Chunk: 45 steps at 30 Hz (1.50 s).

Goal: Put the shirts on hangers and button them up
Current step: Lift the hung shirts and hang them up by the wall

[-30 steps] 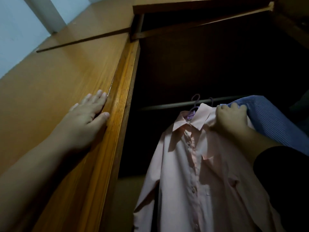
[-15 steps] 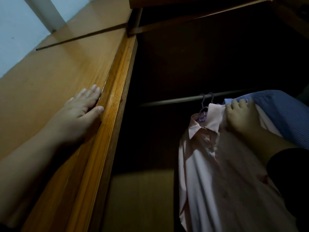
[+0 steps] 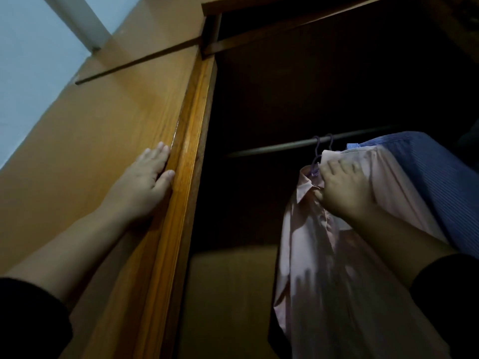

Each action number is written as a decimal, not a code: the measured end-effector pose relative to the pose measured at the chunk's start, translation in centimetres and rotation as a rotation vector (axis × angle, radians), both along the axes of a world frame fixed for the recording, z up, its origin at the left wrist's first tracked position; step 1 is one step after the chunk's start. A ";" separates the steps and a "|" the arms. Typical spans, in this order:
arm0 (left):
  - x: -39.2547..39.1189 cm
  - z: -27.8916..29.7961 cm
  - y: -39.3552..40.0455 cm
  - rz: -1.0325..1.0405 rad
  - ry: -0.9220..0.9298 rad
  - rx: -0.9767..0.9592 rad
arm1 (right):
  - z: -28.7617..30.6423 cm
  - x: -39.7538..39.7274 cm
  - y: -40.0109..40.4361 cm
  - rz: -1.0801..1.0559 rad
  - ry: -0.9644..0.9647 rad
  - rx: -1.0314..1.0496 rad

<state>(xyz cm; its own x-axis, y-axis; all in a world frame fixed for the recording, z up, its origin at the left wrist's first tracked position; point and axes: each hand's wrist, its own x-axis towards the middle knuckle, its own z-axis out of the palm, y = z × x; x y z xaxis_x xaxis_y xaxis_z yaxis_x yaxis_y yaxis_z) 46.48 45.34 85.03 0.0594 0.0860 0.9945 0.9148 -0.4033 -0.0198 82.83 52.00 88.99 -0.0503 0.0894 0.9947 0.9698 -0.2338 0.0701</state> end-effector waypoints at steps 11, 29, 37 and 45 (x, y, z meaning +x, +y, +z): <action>-1.1 -4.7 -8.0 0.309 0.128 -0.271 | -8.8 -13.4 -8.7 0.445 0.043 -0.241; -25.1 -30.1 -31.1 0.728 -0.171 -0.762 | -32.7 -49.3 -26.0 1.243 -0.114 -0.864; -31.1 -37.3 -42.6 1.027 -0.456 -0.851 | -39.8 -60.2 -33.6 1.586 -0.424 -1.078; -32.6 -43.6 -56.2 1.349 -0.759 -0.901 | -45.8 -67.8 -44.4 1.859 -0.730 -1.200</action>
<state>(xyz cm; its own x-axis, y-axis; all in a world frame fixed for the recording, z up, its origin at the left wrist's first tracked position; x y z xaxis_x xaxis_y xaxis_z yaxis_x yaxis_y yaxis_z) 13.90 -10.86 41.42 -0.9057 0.1610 0.3921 0.2919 0.9077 0.3016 15.02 7.57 43.23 -0.9313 -0.1377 0.3372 -0.2262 0.9443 -0.2392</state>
